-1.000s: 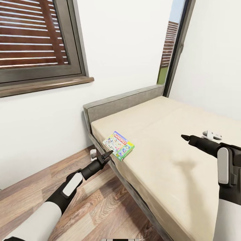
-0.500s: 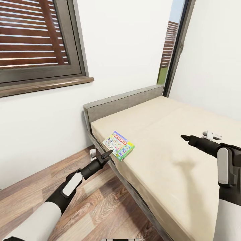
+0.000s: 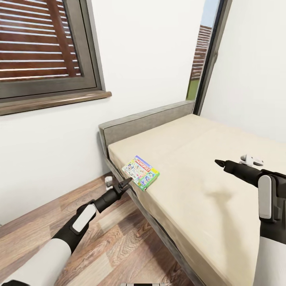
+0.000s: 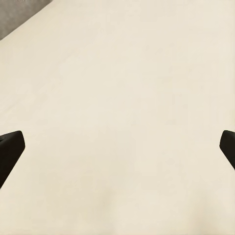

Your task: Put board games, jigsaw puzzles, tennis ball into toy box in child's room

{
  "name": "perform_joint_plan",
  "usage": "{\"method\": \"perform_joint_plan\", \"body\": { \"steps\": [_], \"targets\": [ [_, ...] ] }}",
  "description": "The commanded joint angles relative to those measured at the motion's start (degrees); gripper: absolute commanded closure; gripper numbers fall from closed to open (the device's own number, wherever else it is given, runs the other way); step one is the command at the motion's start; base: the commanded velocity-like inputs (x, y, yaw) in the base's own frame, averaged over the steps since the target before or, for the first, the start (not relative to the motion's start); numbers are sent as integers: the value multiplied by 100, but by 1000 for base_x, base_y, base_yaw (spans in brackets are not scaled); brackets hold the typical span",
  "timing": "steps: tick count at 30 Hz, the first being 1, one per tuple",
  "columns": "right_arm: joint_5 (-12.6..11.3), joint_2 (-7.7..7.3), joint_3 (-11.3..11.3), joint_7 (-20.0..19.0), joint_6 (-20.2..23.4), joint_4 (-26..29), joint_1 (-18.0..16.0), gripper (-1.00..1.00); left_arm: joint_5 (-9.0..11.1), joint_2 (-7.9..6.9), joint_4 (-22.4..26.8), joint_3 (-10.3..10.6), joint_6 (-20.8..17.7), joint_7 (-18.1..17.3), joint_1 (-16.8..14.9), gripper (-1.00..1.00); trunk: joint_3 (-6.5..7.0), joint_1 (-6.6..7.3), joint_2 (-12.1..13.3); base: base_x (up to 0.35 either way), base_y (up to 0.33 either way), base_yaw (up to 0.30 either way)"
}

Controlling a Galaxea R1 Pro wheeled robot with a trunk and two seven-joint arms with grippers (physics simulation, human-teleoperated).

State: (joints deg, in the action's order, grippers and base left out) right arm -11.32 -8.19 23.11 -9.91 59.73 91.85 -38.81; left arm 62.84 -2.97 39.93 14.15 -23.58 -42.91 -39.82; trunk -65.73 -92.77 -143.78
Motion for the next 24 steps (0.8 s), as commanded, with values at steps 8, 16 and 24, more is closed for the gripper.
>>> {"method": "perform_joint_plan", "body": {
  "steps": [8, 16, 24],
  "targets": [
    [-10, -1, 8, -11, 27, 6, -1, -100, 82, -82, -36, 11, -43, -15, -19, -100, -5, 1, -2, 0, 0, 0],
    [-10, 1, 9, -11, 27, 8, 2, -100, 98, -172, -68, -3, -37, -85, -18, -100, -5, 1, -2, 0, 0, 0],
    [-15, 2, 9, -11, 27, 8, 3, -100, 93, -205, -116, -126, -34, -120, -17, -100, -5, 1, -2, 0, 0, 0]
  ]
}}
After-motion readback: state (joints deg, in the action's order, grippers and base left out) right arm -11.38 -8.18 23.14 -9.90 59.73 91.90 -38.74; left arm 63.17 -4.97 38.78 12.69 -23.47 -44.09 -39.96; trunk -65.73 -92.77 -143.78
